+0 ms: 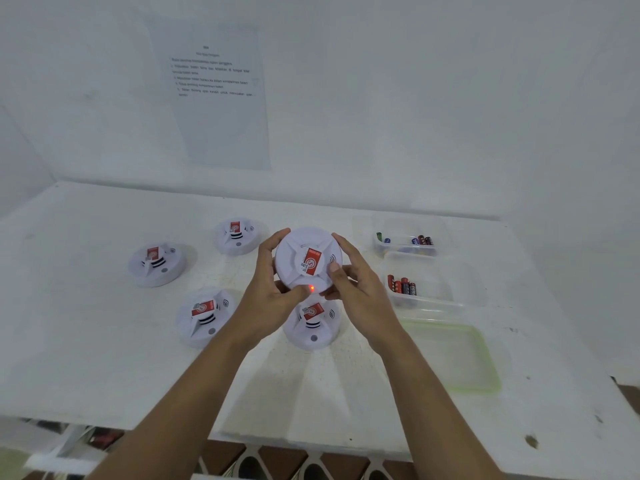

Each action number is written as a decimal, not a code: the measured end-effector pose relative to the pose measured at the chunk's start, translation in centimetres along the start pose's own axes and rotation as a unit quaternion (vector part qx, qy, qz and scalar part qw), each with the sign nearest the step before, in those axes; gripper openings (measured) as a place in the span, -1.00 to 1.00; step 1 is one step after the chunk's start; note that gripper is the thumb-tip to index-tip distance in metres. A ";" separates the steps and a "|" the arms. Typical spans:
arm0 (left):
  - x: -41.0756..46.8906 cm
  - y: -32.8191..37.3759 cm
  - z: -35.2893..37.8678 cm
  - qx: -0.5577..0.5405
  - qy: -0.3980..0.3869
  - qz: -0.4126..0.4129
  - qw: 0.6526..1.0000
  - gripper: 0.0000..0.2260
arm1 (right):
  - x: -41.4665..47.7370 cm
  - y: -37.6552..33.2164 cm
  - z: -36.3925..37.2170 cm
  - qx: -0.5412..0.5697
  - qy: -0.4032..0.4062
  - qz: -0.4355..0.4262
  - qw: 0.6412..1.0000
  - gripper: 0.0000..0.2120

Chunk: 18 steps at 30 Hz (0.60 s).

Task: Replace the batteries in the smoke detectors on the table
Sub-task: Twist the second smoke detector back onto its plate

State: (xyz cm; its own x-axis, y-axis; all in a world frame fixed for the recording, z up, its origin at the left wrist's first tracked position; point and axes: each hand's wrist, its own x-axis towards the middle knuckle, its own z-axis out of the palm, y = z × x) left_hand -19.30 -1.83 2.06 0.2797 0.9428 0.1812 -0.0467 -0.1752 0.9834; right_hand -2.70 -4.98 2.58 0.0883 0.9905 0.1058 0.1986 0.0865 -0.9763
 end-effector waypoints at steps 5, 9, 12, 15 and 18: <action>0.2 0.0 0.0 -0.019 -0.004 -0.009 1.000 -0.29 | 0.1 0.0 0.0 -0.006 -0.002 0.000 1.000 -0.63; 0.3 0.2 0.0 -0.014 -0.005 -0.014 1.000 -0.29 | 0.2 -0.1 -0.1 -0.010 -0.005 0.000 1.000 -0.61; 0.3 0.3 -0.1 -0.009 -0.008 -0.021 1.000 -0.29 | 0.2 -0.2 -0.2 -0.017 -0.004 -0.002 1.000 -0.60; 0.3 0.5 -0.3 -0.012 -0.027 -0.040 0.999 -0.30 | 0.2 0.0 -0.3 -0.017 -0.001 -0.001 1.000 -0.60; 0.4 1.2 -0.7 0.012 -0.044 -0.039 0.998 -0.36 | 0.2 0.0 -0.5 -0.014 0.007 0.003 1.000 -0.60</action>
State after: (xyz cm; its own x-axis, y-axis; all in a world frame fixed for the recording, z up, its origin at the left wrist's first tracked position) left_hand -19.97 -1.48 3.27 0.3655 0.9252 0.1018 0.0017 -0.1100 0.9939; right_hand -2.20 -4.88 2.73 0.1029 0.9893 0.1032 0.2251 0.0779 -0.9712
